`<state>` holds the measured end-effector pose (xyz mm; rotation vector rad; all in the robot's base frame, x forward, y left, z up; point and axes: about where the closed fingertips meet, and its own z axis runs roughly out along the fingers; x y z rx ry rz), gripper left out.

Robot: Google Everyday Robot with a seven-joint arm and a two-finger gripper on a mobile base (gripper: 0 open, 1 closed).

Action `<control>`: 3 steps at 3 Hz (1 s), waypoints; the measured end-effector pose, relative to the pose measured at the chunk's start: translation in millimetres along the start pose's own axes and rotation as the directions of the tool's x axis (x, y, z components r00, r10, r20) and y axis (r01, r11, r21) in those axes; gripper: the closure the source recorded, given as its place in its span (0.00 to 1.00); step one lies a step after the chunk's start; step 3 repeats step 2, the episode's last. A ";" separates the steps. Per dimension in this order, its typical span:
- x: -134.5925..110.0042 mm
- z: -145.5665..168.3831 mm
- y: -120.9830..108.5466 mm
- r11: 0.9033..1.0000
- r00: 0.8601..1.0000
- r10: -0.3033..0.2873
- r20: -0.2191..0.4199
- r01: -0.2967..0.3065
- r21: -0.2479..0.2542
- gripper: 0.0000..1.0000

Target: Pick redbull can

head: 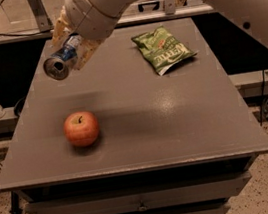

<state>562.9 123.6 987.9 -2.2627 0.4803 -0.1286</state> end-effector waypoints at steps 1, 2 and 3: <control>17.9 -29.0 8.2 0.992 0.995 0.095 -0.042 -0.091 0.092 1.00; 21.5 -34.1 9.5 0.990 0.993 0.105 -0.051 -0.099 0.104 1.00; 21.5 -34.1 9.5 0.990 0.993 0.105 -0.051 -0.099 0.104 1.00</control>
Offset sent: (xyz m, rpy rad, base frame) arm 0.0055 -0.0259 0.0101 0.0759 0.0019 -0.0828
